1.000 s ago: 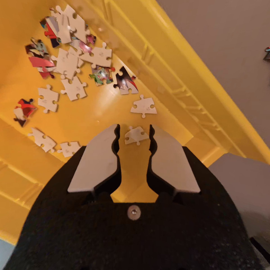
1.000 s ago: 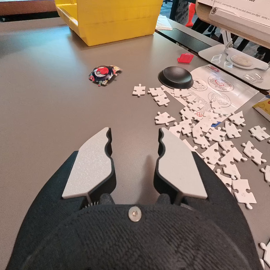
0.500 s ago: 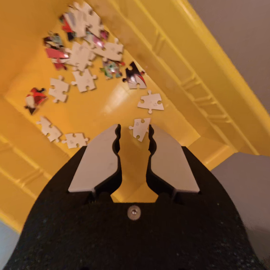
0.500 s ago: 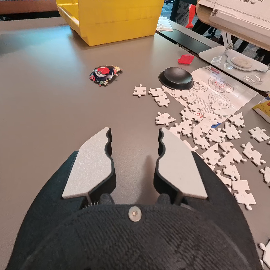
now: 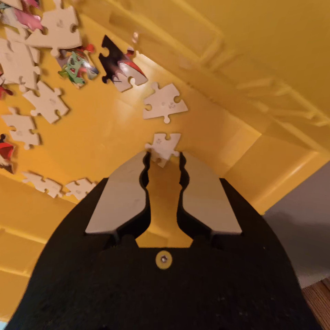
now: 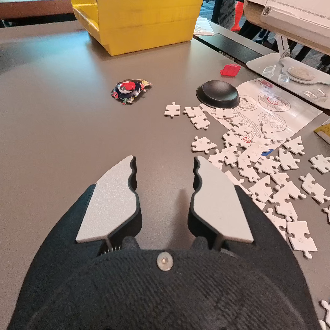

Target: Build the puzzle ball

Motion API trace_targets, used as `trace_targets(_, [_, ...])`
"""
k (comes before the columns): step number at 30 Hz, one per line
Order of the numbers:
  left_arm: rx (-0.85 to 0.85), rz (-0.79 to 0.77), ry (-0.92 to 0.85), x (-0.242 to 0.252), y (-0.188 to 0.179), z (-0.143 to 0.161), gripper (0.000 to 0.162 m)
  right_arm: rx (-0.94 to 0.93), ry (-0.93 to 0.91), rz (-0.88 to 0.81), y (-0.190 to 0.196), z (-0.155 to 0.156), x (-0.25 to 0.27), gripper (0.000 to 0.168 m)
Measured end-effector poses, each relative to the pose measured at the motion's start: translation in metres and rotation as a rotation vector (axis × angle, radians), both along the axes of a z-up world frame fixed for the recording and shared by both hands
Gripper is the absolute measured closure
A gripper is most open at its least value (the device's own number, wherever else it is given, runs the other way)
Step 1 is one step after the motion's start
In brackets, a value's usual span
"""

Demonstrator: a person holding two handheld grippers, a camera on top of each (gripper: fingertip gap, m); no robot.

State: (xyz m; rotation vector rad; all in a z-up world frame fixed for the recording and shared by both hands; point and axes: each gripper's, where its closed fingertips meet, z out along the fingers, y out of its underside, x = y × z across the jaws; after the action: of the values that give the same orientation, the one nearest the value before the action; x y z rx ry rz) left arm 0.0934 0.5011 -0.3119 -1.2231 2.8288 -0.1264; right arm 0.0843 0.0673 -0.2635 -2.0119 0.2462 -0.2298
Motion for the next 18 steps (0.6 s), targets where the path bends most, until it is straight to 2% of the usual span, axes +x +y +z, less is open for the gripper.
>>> trace_targets(1, [0.004,-0.009,0.011,0.000,0.001,0.000,0.134,0.002,0.005,-0.002,0.000,0.000,0.001,0.107])
trace_targets(5, [0.025,-0.073,0.047,-0.003,0.000,0.000,0.135,0.023,0.010,-0.002,-0.001,0.003,0.001,0.106])
trace_targets(9, [0.103,-0.145,-0.018,-0.005,0.004,0.011,0.134,0.067,0.024,-0.006,-0.006,0.008,0.003,0.106])
trace_targets(11, [0.172,-0.159,-0.108,0.000,0.009,0.039,0.134,0.077,0.024,-0.019,-0.014,0.010,0.006,0.106])
trace_targets(13, [0.184,-0.168,-0.231,0.009,0.000,0.082,0.134,0.079,0.019,-0.031,-0.025,0.010,0.010,0.106])
trace_targets(16, [0.166,-0.297,-0.365,0.017,-0.045,0.138,0.134,0.072,0.023,-0.063,-0.044,0.009,0.018,0.106])
trace_targets(18, [0.186,-0.461,-0.401,0.020,-0.088,0.156,0.134,0.084,0.037,-0.090,-0.054,0.010,0.024,0.106])
